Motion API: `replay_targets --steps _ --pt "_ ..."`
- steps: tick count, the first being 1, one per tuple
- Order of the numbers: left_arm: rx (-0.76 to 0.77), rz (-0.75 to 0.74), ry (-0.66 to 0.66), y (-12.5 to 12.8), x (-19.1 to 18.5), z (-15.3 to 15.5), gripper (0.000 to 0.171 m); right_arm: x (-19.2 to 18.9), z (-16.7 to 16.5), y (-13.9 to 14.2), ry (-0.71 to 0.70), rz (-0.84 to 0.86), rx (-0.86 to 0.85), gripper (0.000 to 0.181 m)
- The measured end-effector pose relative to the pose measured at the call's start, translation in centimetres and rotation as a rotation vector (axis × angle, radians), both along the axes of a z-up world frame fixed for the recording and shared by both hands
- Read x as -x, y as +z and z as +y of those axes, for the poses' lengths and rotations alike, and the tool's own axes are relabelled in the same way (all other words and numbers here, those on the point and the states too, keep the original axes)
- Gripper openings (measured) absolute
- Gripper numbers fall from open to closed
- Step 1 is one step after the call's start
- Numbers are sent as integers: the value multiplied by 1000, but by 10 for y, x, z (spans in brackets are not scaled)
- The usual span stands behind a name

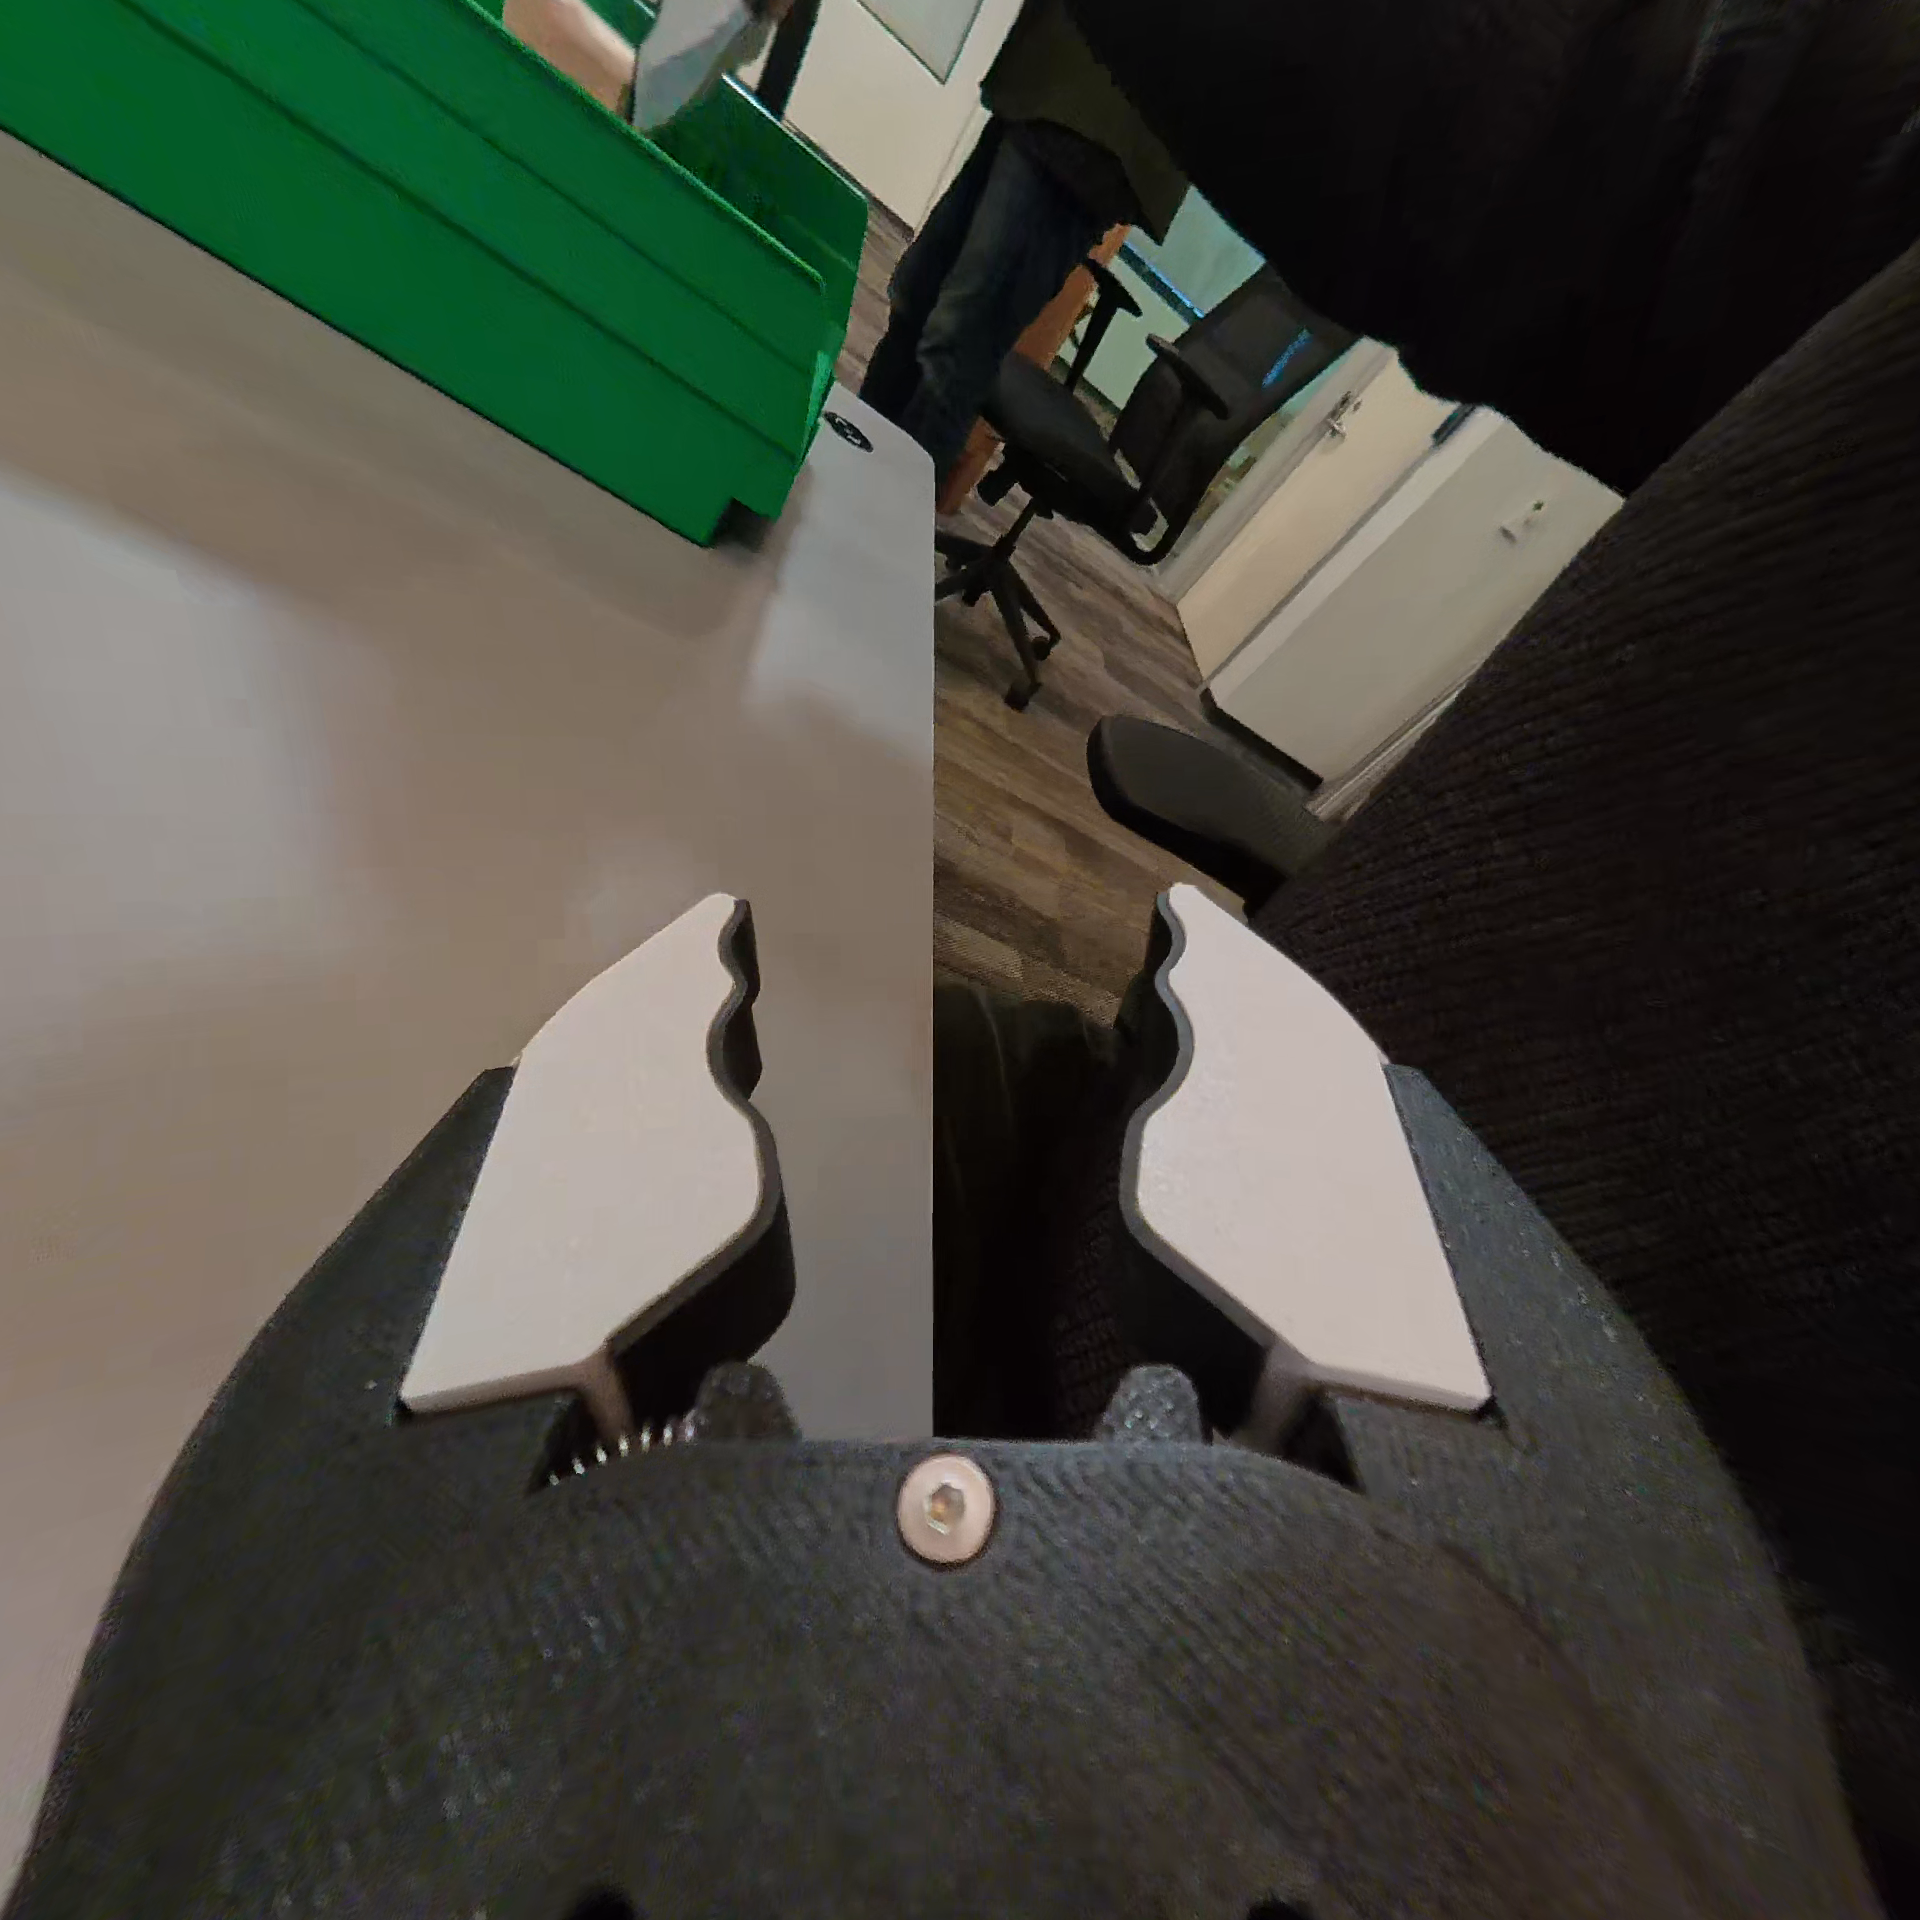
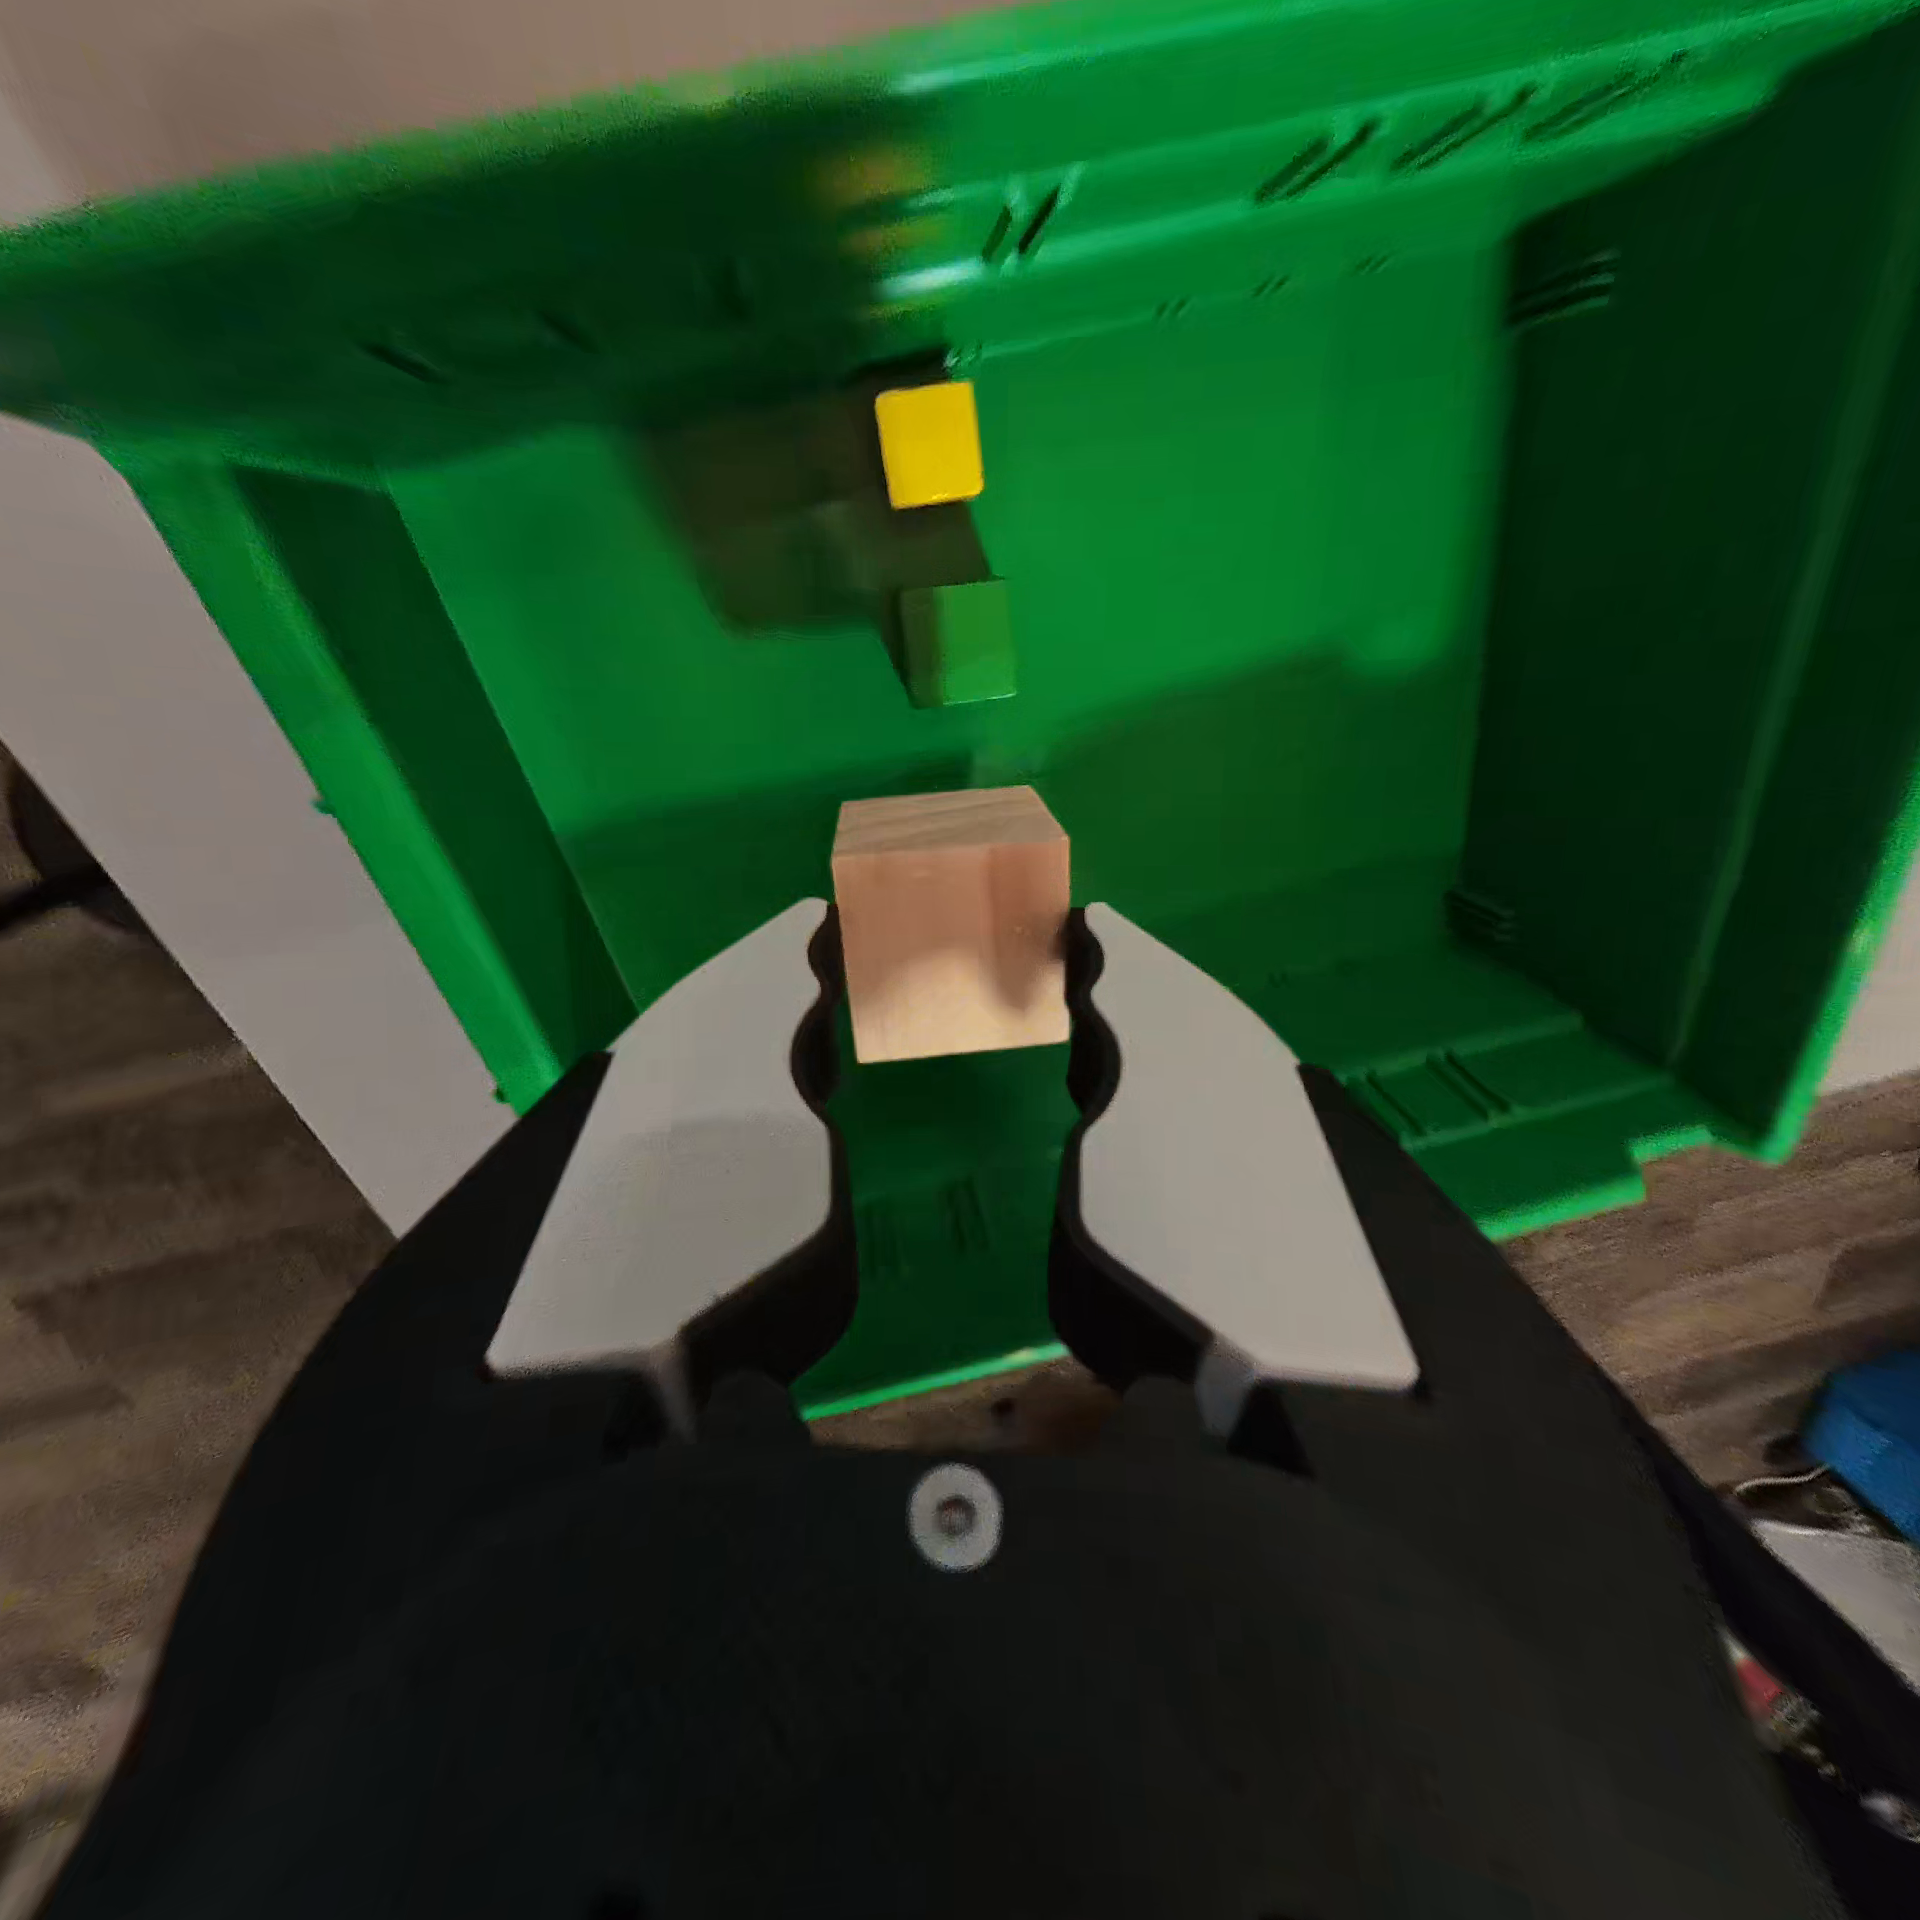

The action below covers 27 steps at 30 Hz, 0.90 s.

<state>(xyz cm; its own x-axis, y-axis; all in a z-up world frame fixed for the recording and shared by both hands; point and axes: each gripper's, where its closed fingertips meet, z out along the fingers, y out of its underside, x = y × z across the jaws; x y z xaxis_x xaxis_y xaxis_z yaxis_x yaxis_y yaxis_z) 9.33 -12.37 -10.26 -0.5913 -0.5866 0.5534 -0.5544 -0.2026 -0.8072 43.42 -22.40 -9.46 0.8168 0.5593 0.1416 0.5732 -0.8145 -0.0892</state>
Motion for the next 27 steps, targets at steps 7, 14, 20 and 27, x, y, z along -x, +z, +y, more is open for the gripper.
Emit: replay_targets --steps 7,14,20,27 --pt "-6 18 -5 -7 -5 -3 72 -4 8 -33 86 -4 84 42" --pt "-47 -20 60 1 -10 15 69 -19 1 -46 93 -19 114 42" --pt "-55 -5 60 -4 -15 21 67 -21 4 -50 73 14 82 42" --pt "-42 -5 53 -4 -14 16 67 -23 0 -53 75 16 68 42"
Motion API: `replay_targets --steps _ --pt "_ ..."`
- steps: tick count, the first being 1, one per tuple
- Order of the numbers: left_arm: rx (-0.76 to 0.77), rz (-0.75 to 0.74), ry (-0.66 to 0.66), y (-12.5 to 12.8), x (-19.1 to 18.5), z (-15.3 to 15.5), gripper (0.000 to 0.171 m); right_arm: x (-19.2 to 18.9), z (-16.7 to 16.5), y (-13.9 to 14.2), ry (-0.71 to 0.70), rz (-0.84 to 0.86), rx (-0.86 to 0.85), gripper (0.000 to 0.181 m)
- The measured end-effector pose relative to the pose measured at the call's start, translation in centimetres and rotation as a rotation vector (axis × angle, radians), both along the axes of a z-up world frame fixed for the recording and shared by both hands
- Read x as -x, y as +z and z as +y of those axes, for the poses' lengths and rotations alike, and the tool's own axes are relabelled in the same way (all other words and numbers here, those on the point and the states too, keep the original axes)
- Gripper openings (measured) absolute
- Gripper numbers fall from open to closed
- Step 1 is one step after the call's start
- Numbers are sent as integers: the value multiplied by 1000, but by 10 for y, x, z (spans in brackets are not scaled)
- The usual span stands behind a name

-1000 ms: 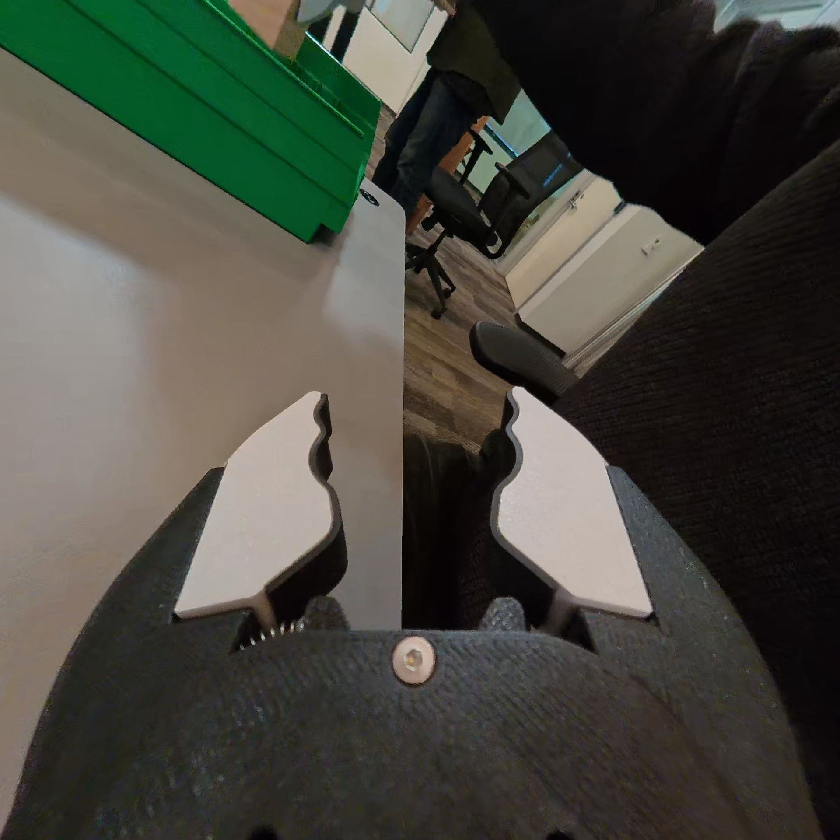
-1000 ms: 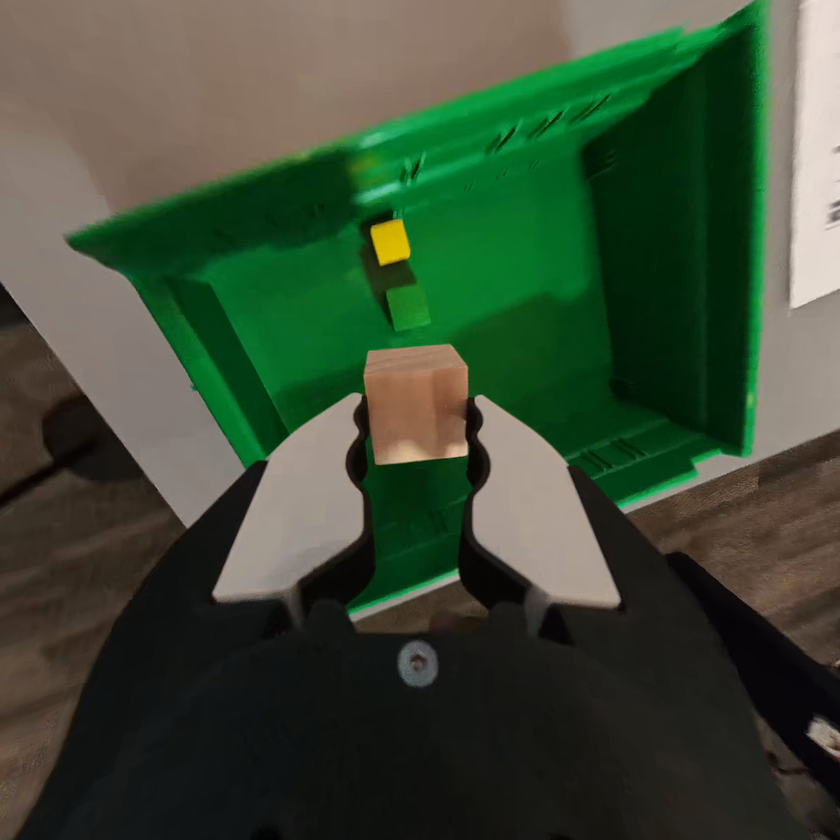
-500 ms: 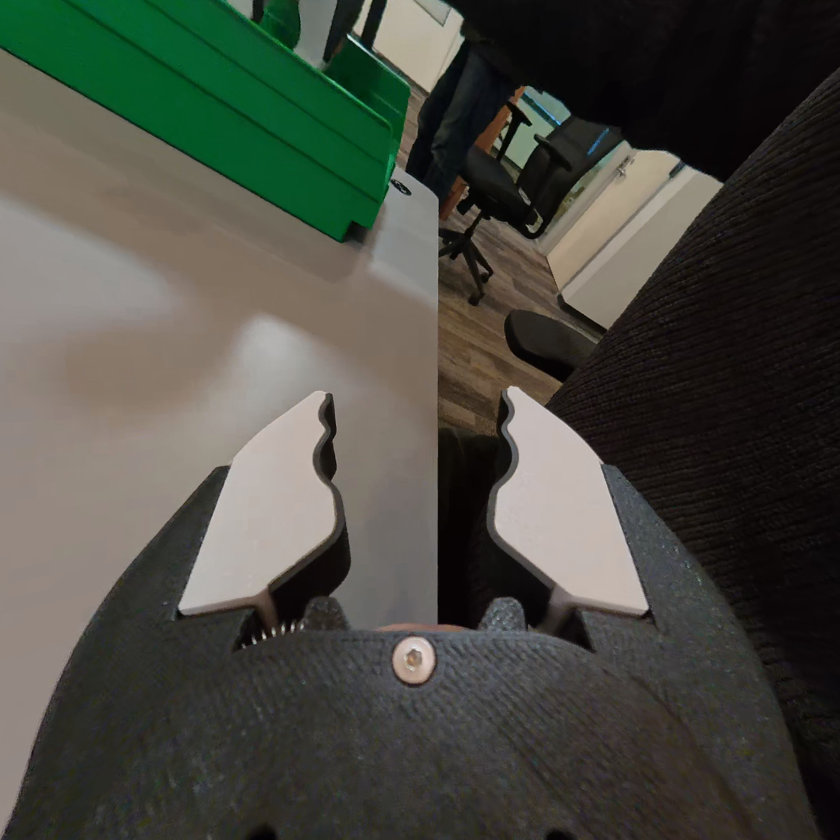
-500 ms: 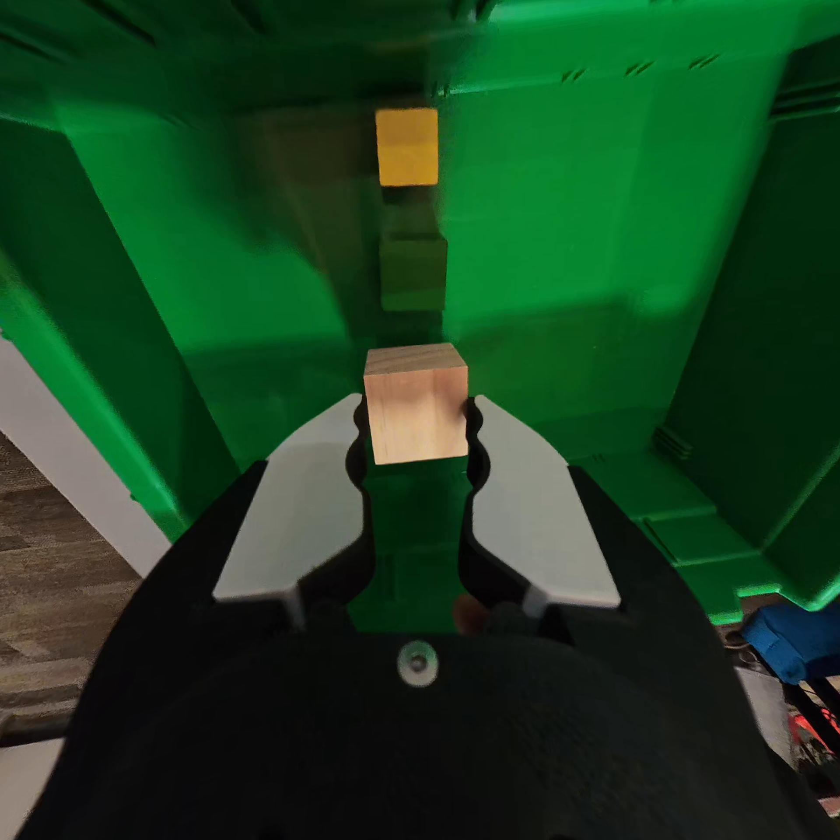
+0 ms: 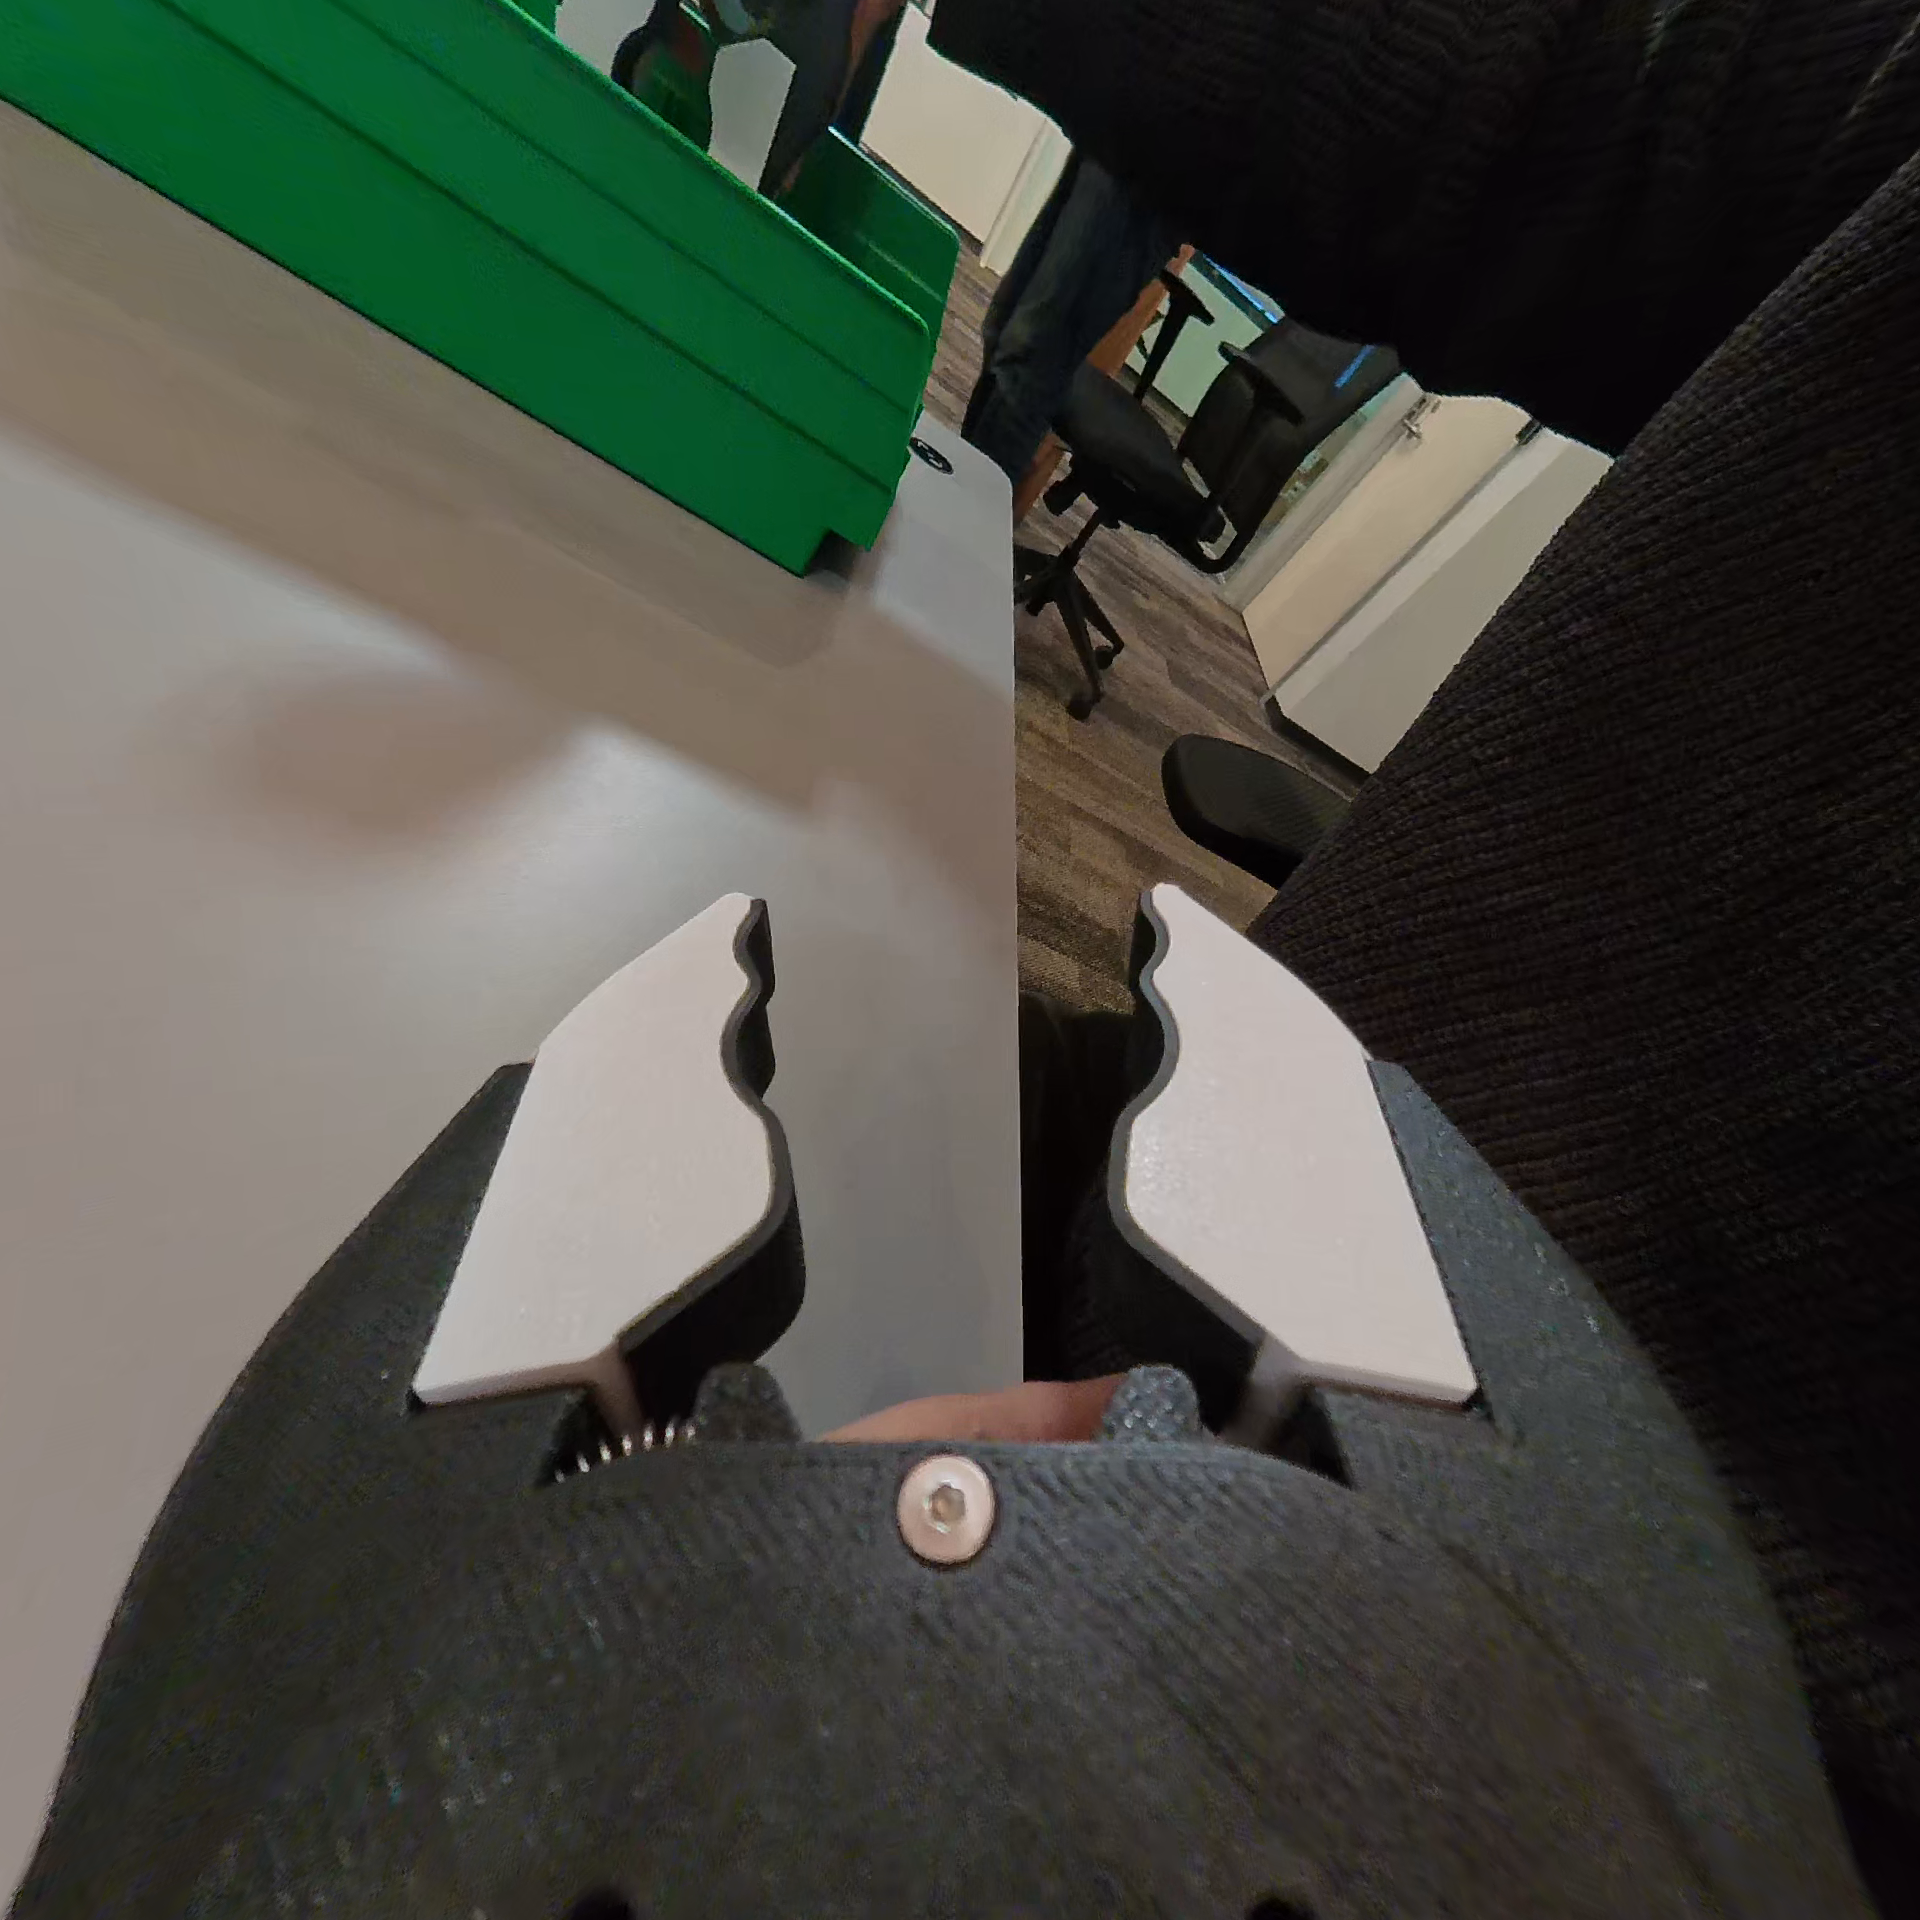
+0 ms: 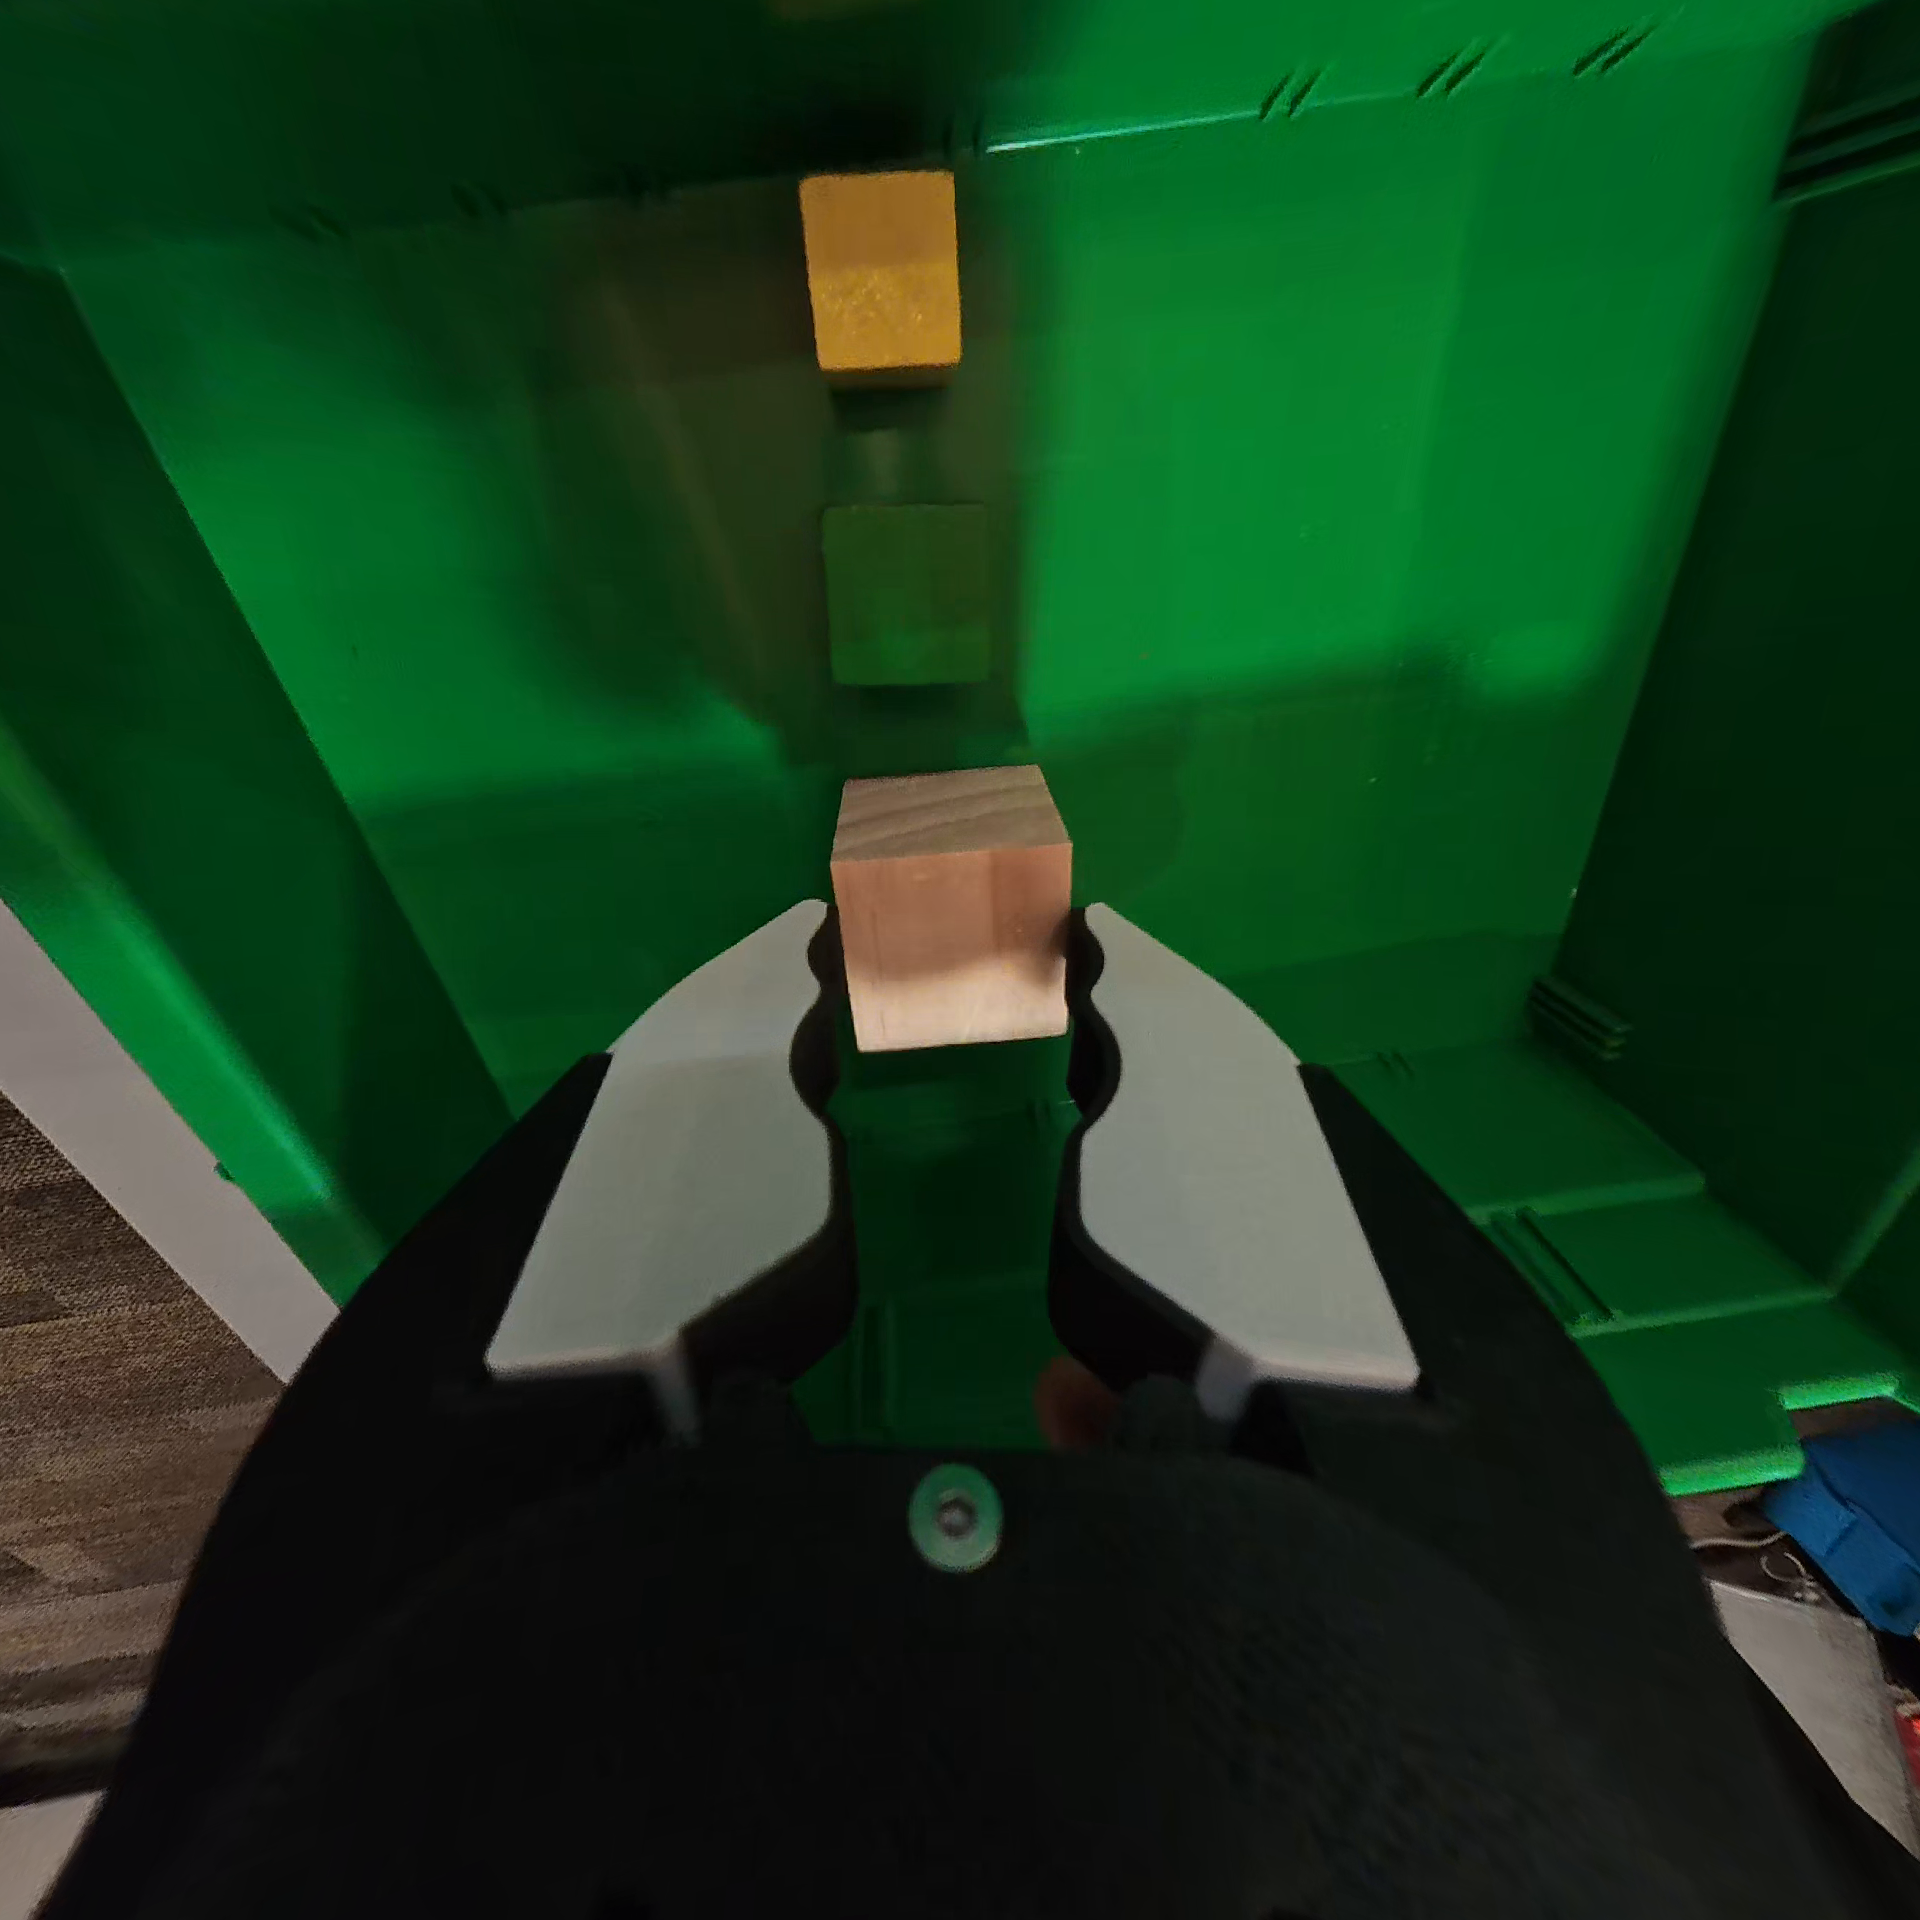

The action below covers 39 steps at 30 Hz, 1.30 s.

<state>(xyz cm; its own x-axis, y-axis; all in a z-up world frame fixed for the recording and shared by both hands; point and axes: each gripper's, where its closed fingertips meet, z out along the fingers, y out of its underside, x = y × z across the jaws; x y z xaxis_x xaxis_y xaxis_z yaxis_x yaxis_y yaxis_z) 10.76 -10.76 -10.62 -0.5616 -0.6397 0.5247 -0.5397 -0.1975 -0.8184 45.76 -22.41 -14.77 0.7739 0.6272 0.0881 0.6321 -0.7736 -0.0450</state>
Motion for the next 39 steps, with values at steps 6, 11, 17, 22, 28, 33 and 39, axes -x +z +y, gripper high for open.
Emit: replay_targets --steps 6,11,17,22,28,33,39 --pt "13 -1 2 1 -1 -2 67 0 -2 0 2 -5 7 42" --pt "12 -1 -1 1 -2 -4 67 0 -4 0 7 -7 15 43" --pt "17 1 -3 1 -2 -6 67 -1 -2 0 7 -8 7 42" --pt "14 0 -6 1 -2 -7 67 -2 -2 0 10 -10 12 42" --pt "19 -1 13 1 -4 -5 65 -2 -1 0 10 -14 1 42" --pt "15 -1 15 1 -4 -5 65 -2 -1 0 12 -11 -4 42" --pt "30 -2 10 3 -4 -6 60 -2 -1 0 23 -5 -23 43"
